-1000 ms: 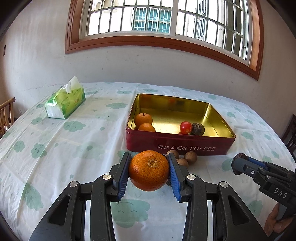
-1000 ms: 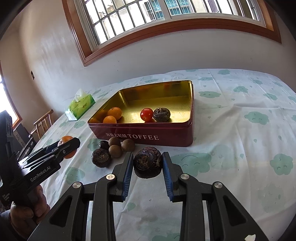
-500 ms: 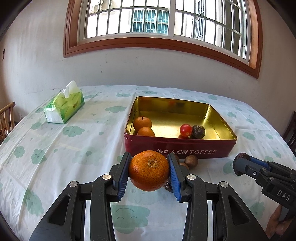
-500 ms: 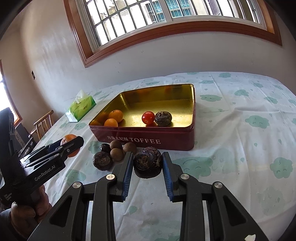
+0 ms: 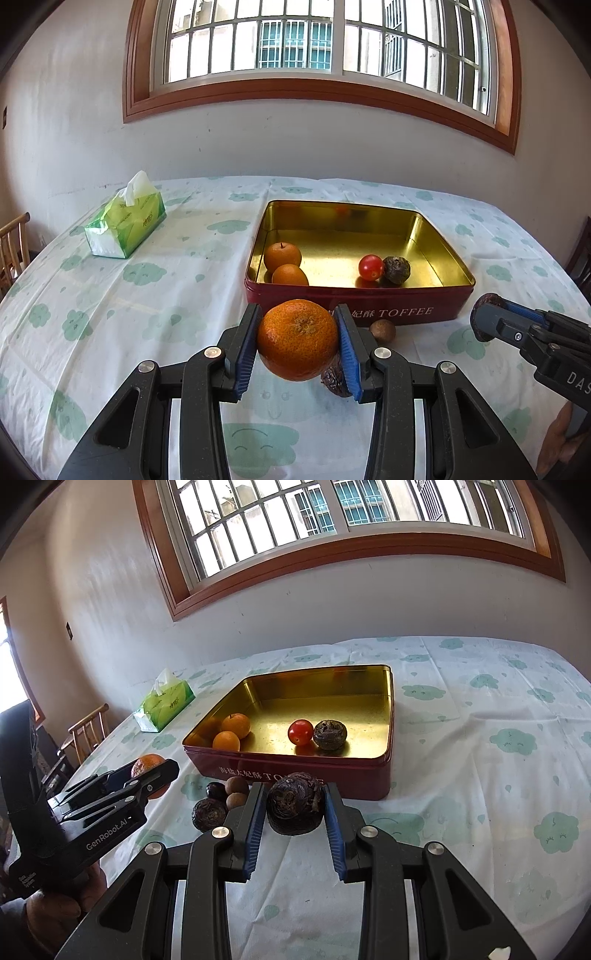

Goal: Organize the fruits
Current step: 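Lift the dark fruit in the right tool while the left tool lifts the orange, then carry the dark fruit in the right tool while the left tool carries the orange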

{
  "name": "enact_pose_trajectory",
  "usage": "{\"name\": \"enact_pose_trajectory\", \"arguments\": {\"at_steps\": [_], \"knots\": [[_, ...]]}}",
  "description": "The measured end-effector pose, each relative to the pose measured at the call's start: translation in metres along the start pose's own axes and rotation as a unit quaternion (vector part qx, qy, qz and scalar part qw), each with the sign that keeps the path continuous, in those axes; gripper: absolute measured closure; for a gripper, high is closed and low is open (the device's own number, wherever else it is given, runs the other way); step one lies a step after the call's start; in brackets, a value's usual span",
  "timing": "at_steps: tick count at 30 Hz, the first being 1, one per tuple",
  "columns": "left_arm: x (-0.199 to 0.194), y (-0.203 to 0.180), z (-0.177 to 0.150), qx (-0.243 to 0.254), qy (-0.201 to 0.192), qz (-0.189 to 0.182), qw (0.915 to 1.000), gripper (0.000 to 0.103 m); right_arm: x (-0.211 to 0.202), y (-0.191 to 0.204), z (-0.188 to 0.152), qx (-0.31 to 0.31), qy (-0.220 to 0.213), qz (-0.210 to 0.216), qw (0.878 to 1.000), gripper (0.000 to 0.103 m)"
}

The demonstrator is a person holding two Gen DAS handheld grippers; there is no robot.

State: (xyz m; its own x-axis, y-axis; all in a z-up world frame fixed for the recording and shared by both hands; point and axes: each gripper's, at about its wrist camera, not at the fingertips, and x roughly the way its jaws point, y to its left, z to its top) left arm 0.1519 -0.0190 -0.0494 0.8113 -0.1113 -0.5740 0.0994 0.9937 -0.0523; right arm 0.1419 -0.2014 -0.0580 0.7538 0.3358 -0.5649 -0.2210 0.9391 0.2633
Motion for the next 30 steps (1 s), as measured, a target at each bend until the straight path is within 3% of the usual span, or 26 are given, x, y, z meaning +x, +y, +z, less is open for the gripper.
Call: {"name": "enact_pose_trajectory", "arguments": {"at_steps": [30], "knots": [[0.016, -0.002, 0.018, 0.009, -0.005, -0.004, 0.9999, 0.062, 0.005, 0.004, 0.011, -0.008, -0.004, -0.002, 1.0, 0.074]]}}
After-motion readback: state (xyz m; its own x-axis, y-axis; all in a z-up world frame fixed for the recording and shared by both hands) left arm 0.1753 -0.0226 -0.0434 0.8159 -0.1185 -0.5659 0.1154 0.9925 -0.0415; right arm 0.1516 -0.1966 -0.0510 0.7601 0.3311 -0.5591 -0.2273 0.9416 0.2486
